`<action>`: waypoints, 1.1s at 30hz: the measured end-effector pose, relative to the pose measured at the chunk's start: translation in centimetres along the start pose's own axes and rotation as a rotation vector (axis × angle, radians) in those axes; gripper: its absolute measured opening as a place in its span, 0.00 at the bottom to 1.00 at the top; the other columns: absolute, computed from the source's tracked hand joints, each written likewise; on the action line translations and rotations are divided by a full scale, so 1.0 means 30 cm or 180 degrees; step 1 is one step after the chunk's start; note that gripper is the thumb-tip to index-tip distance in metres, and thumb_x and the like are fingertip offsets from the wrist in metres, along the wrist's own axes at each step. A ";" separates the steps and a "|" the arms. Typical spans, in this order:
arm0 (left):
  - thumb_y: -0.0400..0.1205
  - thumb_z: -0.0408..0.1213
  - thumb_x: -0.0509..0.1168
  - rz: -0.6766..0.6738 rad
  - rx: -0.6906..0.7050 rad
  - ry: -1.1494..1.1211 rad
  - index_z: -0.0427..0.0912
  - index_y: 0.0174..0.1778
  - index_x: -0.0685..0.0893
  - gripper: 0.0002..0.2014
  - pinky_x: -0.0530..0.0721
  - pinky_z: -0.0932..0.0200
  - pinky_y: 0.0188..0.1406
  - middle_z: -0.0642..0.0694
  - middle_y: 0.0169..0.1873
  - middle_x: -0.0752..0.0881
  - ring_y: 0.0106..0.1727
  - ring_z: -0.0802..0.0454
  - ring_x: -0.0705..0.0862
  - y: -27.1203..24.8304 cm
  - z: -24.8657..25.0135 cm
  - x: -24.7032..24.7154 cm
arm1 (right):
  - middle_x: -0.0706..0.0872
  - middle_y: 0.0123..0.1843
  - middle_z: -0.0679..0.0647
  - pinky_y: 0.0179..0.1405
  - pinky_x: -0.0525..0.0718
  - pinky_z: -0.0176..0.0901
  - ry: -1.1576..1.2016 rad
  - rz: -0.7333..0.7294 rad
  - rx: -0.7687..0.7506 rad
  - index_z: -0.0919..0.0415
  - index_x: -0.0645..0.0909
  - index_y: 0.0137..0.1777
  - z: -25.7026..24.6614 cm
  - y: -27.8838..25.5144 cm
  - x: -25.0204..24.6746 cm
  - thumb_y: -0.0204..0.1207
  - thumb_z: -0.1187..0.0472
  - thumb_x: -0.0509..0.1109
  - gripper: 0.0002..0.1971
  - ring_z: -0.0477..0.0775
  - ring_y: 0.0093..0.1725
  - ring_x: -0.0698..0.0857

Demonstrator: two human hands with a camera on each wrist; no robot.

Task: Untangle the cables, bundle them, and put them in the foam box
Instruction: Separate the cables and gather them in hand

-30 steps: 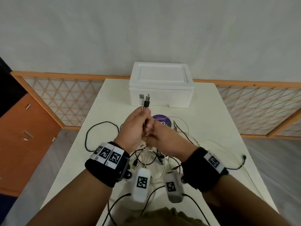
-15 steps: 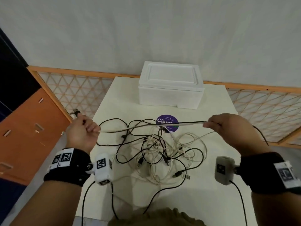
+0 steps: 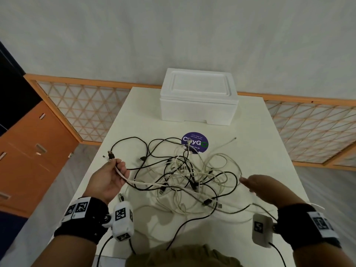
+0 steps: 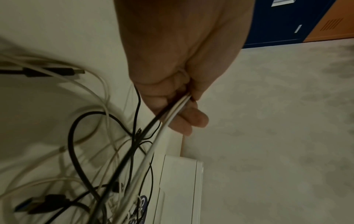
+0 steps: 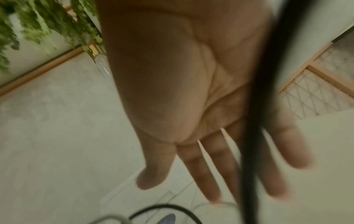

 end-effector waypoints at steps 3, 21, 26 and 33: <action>0.88 0.39 0.55 -0.0005 0.0120 0.0119 0.41 0.40 0.78 0.13 0.89 0.63 0.32 0.51 0.24 0.87 0.24 0.60 0.85 -0.013 0.002 0.016 | 0.84 0.50 0.55 0.53 0.80 0.49 0.0339 0.0966 -0.0138 0.56 0.79 0.56 0.005 0.076 0.023 0.77 0.47 0.68 0.14 0.61 0.55 0.84; 0.88 0.34 0.54 -0.0343 0.0195 0.0139 0.39 0.42 0.87 0.17 0.91 0.54 0.39 0.41 0.46 0.92 0.46 0.50 0.92 -0.039 0.024 0.015 | 0.85 0.44 0.52 0.41 0.80 0.39 0.0449 0.0290 -0.0221 0.51 0.77 0.55 -0.052 0.131 0.184 0.65 0.64 0.70 0.17 0.52 0.40 0.82; 0.88 0.36 0.54 -0.0443 0.0177 0.0480 0.49 0.46 0.82 0.12 0.83 0.38 0.47 0.48 0.54 0.88 0.54 0.48 0.88 -0.059 0.028 0.025 | 0.88 0.37 0.54 0.45 0.87 0.53 0.1330 0.1319 0.0036 0.53 0.79 0.49 0.005 0.113 0.157 0.69 0.68 0.69 0.11 0.58 0.35 0.87; 0.88 0.36 0.54 -0.0439 0.0015 0.0332 0.49 0.41 0.81 0.13 0.89 0.37 0.40 0.45 0.49 0.90 0.48 0.44 0.91 -0.083 0.027 -0.030 | 0.86 0.32 0.55 0.28 0.84 0.52 0.2228 0.2582 0.0949 0.50 0.75 0.43 0.227 0.005 0.012 0.63 0.62 0.65 0.09 0.64 0.35 0.87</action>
Point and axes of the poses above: each hand's wrist, its own y-axis towards the middle knuckle, its own x-axis out of the palm, z = x × y, the point moved 3 cm from there along y, towards the middle knuckle
